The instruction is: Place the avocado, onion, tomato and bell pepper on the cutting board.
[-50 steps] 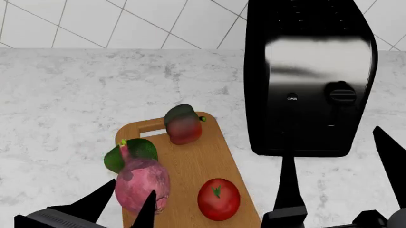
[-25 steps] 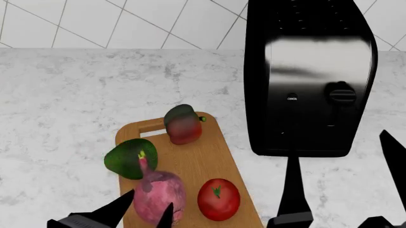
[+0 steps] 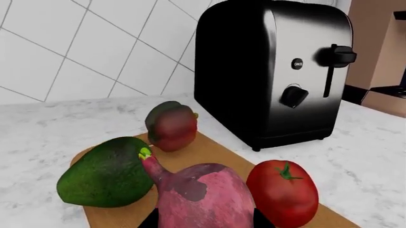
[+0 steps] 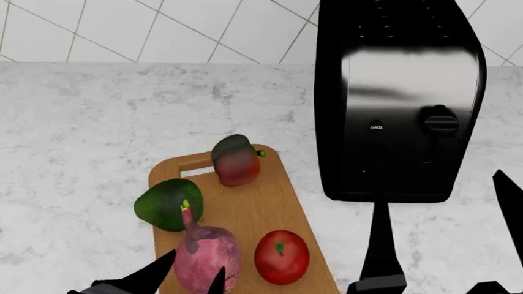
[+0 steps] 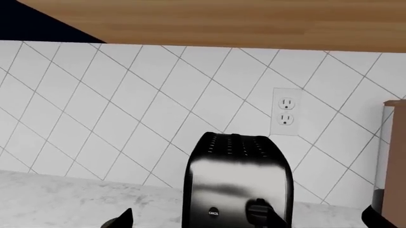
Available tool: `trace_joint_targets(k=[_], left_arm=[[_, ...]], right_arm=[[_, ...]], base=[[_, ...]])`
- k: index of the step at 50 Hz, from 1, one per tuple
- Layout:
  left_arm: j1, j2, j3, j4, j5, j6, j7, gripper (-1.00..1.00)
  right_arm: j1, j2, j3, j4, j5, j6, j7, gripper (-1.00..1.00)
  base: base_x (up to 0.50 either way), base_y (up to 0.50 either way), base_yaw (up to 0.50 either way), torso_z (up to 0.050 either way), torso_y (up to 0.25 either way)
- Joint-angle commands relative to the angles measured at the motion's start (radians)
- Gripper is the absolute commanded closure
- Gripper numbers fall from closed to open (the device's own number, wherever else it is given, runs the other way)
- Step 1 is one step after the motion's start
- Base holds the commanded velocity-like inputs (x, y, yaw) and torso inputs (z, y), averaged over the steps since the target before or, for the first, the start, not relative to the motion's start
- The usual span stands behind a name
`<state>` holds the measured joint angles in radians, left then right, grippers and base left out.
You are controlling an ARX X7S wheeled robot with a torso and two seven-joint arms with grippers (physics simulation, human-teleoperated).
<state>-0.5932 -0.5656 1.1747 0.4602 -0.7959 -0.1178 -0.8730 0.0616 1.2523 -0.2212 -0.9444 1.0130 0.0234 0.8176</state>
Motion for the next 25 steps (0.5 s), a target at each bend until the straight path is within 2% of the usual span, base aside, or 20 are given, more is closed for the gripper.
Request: trace_joint_targets(k=[1, 15, 25], left_arm=[[0.021, 0.017, -0.014, -0.036, -0.008, 0.047, 0.032, -1.0], [0.01, 0.004, -0.009, 0.044, 0.005, 0.027, 0.007, -1.0], [-0.013, -0.043, -0.042, 0.173, 0.019, 0.028, -0.049, -1.0]], right_arm=[[-0.013, -0.009, 0.018, -0.006, -0.027, 0.002, -0.021, -1.0], [-0.011, -0.01, 0.014, -0.006, -0.028, 0.007, -0.024, -1.0], [0.017, -0.017, 0.001, -0.016, -0.023, 0.03, -0.025, -1.0]], base=[[0.0, 0.0, 0.0, 0.0, 0.0], [0.0, 0.0, 0.0, 0.0, 0.0], [0.0, 0.0, 0.0, 0.0, 0.0]])
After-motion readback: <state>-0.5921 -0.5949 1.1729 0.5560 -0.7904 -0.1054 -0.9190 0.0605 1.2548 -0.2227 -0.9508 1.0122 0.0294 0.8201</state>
